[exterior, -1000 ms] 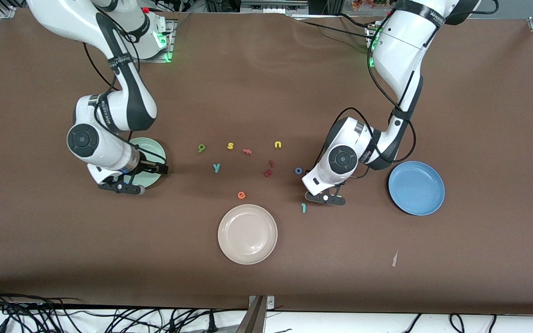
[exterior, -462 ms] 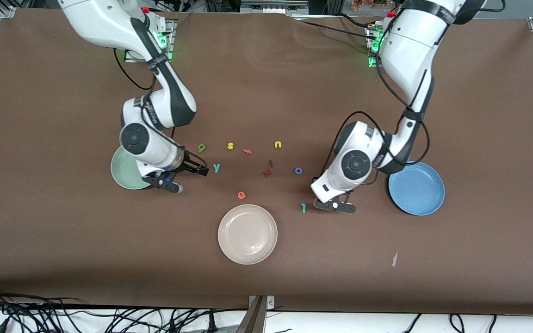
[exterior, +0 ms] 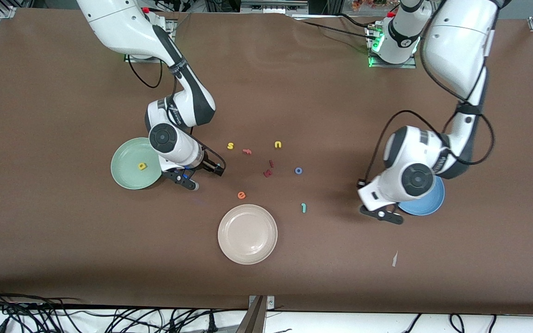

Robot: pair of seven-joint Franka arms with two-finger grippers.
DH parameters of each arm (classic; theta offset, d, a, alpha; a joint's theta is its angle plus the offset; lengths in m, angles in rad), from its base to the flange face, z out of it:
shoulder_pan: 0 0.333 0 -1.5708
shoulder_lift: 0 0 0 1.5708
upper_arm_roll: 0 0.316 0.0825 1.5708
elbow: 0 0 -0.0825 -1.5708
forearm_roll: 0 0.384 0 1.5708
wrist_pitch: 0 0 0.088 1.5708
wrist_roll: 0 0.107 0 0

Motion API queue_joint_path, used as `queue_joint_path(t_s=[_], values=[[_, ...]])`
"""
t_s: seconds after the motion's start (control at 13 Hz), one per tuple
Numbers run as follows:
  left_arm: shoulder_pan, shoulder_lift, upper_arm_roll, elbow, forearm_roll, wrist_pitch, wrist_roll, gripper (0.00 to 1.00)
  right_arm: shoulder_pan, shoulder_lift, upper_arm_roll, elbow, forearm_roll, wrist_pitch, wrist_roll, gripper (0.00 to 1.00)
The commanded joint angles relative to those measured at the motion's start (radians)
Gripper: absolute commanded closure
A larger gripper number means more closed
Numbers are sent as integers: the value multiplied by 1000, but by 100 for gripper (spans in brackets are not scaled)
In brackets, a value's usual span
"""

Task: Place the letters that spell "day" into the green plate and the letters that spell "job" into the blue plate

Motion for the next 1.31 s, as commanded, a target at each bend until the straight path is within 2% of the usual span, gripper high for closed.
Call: queue_joint_path(t_s=[0.0, 0.23, 0.31, 0.38, 0.46, 0.69, 0.77, 0.85, 1.0, 1.23], values=[[59, -32, -12, -56, 68, -2, 125, 82, 35, 35, -5, 28, 16, 55, 44, 0], [153, -18, -13, -59, 110, 8, 283, 82, 49, 51, -5, 37, -2, 57, 67, 1], [167, -15, -13, -59, 110, 13, 308, 66, 51, 56, -5, 39, -8, 59, 67, 6], [173, -14, -13, -58, 110, 13, 328, 10, 63, 67, -7, 39, -16, 59, 64, 12], [168, -14, -13, -53, 108, 10, 328, 0, 68, 70, -8, 37, -44, 59, 64, 14], [142, -17, -27, -38, 58, 4, 229, 0, 69, 71, -8, 39, -59, 59, 67, 49], [130, -18, -50, -35, 27, 5, 177, 0, 69, 71, -8, 39, -62, 59, 67, 69], [116, -17, -67, -35, 2, 13, 91, 0, 71, 71, -8, 40, -62, 59, 66, 76], [43, -11, -82, -27, -21, 30, -85, 0, 71, 64, -16, 47, -68, 56, 61, 81], [-77, 2, -83, -25, -58, 106, -319, 0, 61, 42, -42, 54, -84, 48, 52, 81]])
